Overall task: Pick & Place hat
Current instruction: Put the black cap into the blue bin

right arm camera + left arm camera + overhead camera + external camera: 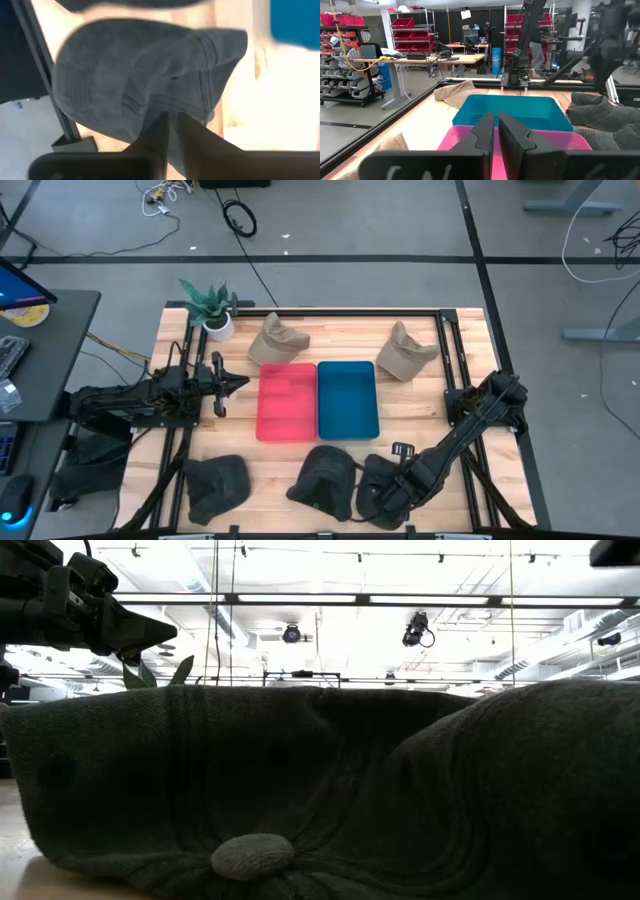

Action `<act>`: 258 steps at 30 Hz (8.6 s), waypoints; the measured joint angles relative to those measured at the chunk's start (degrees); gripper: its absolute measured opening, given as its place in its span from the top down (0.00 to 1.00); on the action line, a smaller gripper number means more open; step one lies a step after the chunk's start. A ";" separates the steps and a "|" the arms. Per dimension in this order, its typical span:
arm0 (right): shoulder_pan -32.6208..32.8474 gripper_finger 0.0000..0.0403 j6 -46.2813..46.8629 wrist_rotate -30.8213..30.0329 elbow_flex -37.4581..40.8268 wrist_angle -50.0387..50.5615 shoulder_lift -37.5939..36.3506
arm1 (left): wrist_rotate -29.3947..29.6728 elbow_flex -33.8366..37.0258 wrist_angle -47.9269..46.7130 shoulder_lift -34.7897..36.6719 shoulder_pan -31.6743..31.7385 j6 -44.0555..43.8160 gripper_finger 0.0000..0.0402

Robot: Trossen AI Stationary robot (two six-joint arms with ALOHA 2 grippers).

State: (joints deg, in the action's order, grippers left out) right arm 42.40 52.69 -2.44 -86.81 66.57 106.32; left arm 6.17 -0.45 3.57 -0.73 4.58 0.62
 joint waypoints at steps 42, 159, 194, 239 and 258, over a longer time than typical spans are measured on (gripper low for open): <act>-2.05 0.97 -4.37 10.48 12.51 -18.19 -2.59 | 0.00 -0.02 0.02 0.00 0.01 -0.01 0.93; -34.86 0.59 -52.31 0.48 -8.22 -4.03 8.33 | 0.00 -0.02 0.01 0.00 0.02 0.00 0.93; -14.81 0.61 -24.65 10.45 -10.27 -22.40 8.32 | 0.00 -0.02 0.02 0.00 0.00 0.01 0.93; -13.82 0.72 -27.24 -4.06 -8.63 -26.62 16.90 | 0.00 -0.02 0.01 0.00 0.01 -0.02 0.93; -13.97 0.82 -26.40 -7.64 -8.63 -19.05 16.81 | 0.00 -0.02 0.01 0.00 0.02 -0.02 0.93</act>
State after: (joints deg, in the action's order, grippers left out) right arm 28.43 26.29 -10.08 -95.44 47.52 123.13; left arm 6.17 -0.47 3.58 -0.73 4.60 0.60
